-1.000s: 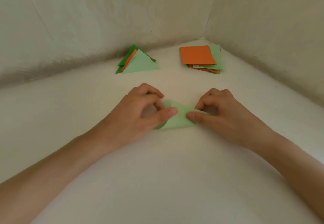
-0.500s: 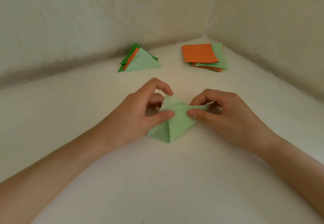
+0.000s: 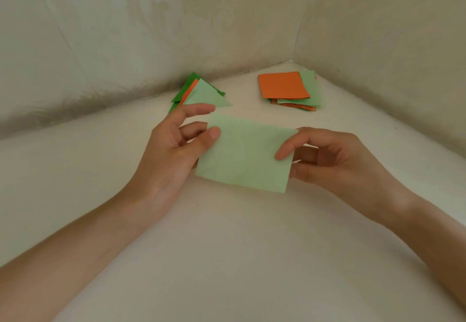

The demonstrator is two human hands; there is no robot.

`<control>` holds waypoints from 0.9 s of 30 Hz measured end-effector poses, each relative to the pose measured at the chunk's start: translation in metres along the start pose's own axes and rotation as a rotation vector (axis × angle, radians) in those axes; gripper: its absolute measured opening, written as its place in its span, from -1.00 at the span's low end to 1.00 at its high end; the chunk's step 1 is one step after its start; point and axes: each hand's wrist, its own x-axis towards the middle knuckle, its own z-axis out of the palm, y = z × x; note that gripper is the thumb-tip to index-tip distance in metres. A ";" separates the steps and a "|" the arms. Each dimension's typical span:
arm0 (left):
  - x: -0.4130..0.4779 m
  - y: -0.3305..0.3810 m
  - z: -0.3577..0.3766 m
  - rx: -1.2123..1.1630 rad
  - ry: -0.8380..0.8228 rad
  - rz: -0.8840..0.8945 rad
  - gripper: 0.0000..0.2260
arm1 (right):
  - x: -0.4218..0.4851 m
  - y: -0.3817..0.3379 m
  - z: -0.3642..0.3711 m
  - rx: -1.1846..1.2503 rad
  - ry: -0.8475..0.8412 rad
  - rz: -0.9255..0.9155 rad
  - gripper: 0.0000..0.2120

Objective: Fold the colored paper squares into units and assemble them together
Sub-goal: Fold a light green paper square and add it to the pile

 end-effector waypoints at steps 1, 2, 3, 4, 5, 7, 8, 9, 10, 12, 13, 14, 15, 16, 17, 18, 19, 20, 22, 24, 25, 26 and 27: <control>0.000 0.000 0.000 0.000 -0.003 -0.001 -0.75 | 0.000 0.001 0.001 -0.009 -0.025 -0.004 -0.77; -0.001 0.000 0.001 -0.006 -0.014 -0.001 -0.76 | 0.001 0.002 0.003 -0.020 -0.044 -0.006 -0.72; -0.002 0.001 0.002 -0.017 -0.028 0.001 -0.77 | 0.002 0.003 0.005 -0.026 -0.057 -0.009 -0.69; -0.003 0.001 0.003 -0.031 -0.039 0.002 -0.78 | 0.002 0.004 0.007 -0.024 -0.064 -0.010 -0.69; -0.004 0.001 0.004 -0.043 -0.048 0.002 -0.77 | 0.002 0.005 0.008 -0.010 -0.068 -0.011 -0.71; -0.006 0.003 0.006 -0.058 -0.056 -0.001 -0.75 | 0.001 0.004 0.008 0.021 -0.065 -0.020 -0.77; -0.006 0.003 0.007 -0.057 -0.060 0.003 -0.75 | 0.001 0.003 0.007 0.019 -0.057 -0.028 -0.79; -0.007 0.003 0.007 -0.051 -0.065 0.012 -0.76 | 0.001 0.002 0.007 -0.001 -0.048 -0.032 -0.80; -0.007 0.003 0.008 -0.044 -0.072 0.017 -0.78 | 0.001 0.001 0.006 -0.028 -0.036 -0.029 -0.82; -0.009 0.003 0.009 -0.031 -0.101 0.018 -0.79 | 0.002 0.001 0.005 -0.039 -0.003 -0.008 -0.81; -0.009 0.003 0.009 -0.017 -0.130 0.021 -0.79 | 0.002 0.001 0.006 -0.013 0.015 0.006 -0.81; -0.010 0.003 0.009 0.001 -0.163 0.025 -0.77 | 0.003 0.001 0.007 0.025 0.034 0.020 -0.85; -0.010 0.002 0.009 0.016 -0.193 0.026 -0.75 | 0.003 0.001 0.008 0.056 0.058 0.029 -0.89; -0.011 0.001 0.007 0.024 -0.214 0.023 -0.75 | 0.003 0.000 0.009 0.081 0.084 0.038 -0.92; -0.011 0.001 0.006 0.027 -0.232 0.017 -0.76 | 0.003 0.000 0.011 0.096 0.115 0.047 -0.86; -0.011 0.001 0.006 0.029 -0.251 0.007 -0.76 | 0.003 0.000 0.012 0.109 0.142 0.063 -0.80; -0.011 0.001 0.006 0.037 -0.273 -0.002 -0.77 | 0.002 0.000 0.012 0.106 0.160 0.076 -0.78; -0.011 0.001 0.008 0.055 -0.288 -0.006 -0.76 | 0.002 -0.001 0.014 0.090 0.165 0.084 -0.77; -0.012 0.001 0.011 0.099 -0.295 -0.011 -0.74 | 0.001 -0.002 0.017 0.026 0.154 0.079 -0.72; -0.013 -0.001 0.013 0.147 -0.307 -0.006 -0.70 | 0.000 -0.002 0.019 -0.032 0.154 0.064 -0.71; -0.013 -0.002 0.014 0.184 -0.315 0.011 -0.70 | 0.000 -0.002 0.021 -0.052 0.157 0.057 -0.70; -0.014 -0.002 0.015 0.216 -0.313 0.029 -0.71 | 0.000 -0.002 0.022 -0.063 0.157 0.049 -0.69; -0.014 -0.002 0.015 0.238 -0.296 0.047 -0.74 | 0.000 -0.003 0.023 -0.063 0.152 0.041 -0.67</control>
